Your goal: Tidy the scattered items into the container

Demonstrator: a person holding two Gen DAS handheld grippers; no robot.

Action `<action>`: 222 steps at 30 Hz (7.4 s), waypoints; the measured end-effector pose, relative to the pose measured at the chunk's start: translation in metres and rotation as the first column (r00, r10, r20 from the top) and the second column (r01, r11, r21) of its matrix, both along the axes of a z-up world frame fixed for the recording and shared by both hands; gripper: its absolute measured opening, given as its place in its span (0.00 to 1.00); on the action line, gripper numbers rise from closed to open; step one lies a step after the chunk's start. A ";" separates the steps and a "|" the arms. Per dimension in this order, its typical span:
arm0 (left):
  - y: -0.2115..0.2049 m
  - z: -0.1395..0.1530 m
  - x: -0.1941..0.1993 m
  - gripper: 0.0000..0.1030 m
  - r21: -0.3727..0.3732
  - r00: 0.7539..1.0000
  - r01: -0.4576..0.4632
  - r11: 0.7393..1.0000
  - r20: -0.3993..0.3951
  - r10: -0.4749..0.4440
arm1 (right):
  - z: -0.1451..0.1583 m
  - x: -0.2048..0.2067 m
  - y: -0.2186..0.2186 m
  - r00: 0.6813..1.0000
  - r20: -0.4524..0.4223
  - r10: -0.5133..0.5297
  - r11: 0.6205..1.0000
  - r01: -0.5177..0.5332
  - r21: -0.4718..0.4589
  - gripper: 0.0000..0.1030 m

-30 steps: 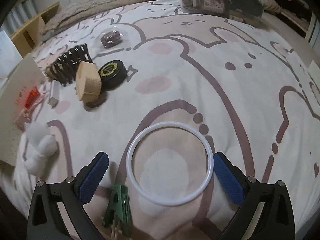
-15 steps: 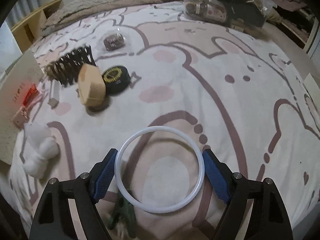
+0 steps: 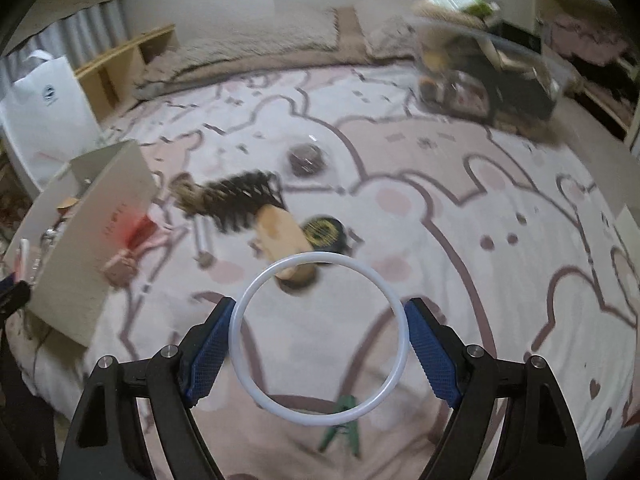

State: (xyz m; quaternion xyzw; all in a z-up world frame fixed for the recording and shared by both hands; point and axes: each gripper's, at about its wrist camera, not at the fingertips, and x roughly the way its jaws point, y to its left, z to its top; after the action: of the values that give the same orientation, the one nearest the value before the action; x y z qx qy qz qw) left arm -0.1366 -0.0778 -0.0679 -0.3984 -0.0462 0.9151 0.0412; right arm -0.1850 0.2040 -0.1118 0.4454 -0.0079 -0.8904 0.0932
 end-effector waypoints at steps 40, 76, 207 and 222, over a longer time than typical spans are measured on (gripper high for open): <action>-0.168 0.025 -0.021 0.64 -0.032 0.984 -0.175 0.984 -0.045 0.174 | 0.082 -0.035 -0.226 0.908 -0.112 0.404 0.894 -0.418 -0.159 0.82; -0.231 0.022 -0.159 0.64 -0.178 0.980 -0.133 0.975 0.125 0.156 | 0.059 -0.110 -0.307 0.880 -0.023 0.475 0.854 -0.467 -0.228 0.82; -0.038 0.118 0.106 1.00 -0.076 0.967 -0.121 0.990 -0.234 0.100 | 0.134 0.100 -0.086 0.876 -0.334 0.347 0.923 -0.382 -0.043 1.00; -0.024 0.108 0.130 1.00 -0.116 0.962 -0.135 0.984 -0.253 0.102 | 0.126 0.122 -0.078 0.878 -0.339 0.339 0.928 -0.371 -0.033 1.00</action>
State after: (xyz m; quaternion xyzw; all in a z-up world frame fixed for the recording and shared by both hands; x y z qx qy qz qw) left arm -0.0063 -0.1019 0.0405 -0.2804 -0.0037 0.9592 -0.0348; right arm -0.0632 0.1262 0.0141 0.2802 0.0465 -0.9181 0.2763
